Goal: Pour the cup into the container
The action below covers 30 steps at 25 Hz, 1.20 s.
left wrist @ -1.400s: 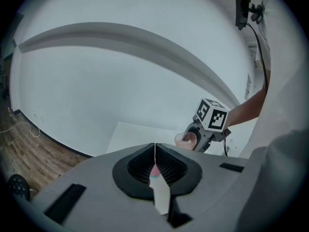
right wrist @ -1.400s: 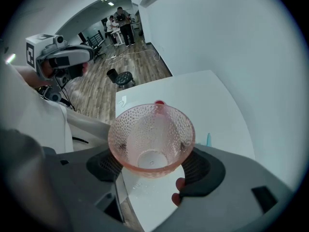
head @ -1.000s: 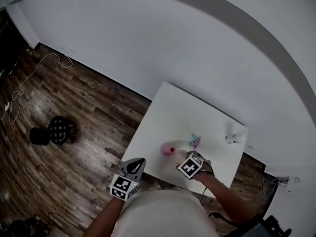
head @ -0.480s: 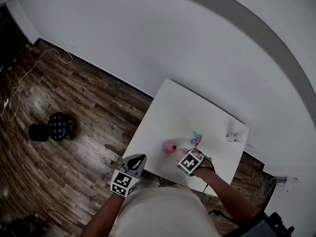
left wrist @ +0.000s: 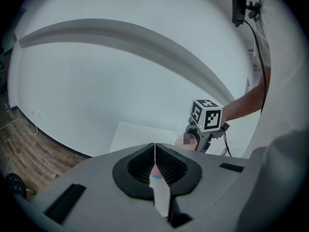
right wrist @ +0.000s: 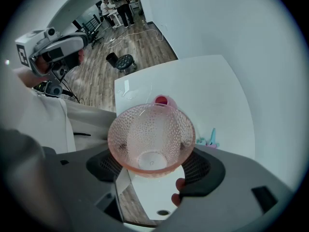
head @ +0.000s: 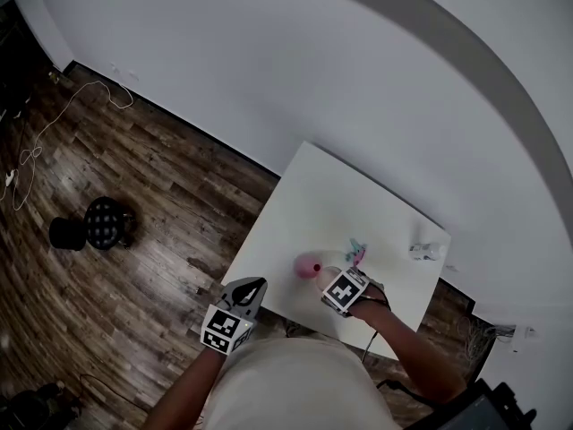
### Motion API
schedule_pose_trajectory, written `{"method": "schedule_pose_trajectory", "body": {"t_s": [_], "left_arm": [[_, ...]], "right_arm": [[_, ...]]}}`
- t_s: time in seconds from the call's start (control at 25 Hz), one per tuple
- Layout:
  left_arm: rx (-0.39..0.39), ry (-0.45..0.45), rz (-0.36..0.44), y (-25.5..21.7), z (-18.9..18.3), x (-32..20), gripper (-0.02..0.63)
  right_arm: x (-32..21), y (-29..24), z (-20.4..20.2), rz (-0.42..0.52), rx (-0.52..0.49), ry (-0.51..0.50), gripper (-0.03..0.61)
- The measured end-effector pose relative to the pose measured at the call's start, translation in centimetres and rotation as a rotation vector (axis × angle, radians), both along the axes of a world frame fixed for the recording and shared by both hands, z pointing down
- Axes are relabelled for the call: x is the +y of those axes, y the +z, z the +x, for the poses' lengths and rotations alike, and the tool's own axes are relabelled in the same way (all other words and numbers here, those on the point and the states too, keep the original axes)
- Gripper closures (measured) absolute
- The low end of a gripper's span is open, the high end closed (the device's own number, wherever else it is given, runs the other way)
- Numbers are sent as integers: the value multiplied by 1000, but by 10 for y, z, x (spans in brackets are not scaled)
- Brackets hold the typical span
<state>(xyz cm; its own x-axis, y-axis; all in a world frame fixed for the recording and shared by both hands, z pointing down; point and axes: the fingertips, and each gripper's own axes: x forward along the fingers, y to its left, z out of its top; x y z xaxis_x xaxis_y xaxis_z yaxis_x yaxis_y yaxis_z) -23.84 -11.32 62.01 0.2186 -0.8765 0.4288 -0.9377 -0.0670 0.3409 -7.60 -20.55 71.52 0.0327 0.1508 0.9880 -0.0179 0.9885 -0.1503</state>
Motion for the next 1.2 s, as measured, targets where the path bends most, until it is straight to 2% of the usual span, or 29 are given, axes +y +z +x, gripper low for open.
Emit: {"method": "schedule_pose_trajectory", "body": {"t_s": [1.2], "left_arm": [[21,-34,1,5,-9,4,601]], "right_arm": [[-2,-3,-1,-32,90,-19,218]]}}
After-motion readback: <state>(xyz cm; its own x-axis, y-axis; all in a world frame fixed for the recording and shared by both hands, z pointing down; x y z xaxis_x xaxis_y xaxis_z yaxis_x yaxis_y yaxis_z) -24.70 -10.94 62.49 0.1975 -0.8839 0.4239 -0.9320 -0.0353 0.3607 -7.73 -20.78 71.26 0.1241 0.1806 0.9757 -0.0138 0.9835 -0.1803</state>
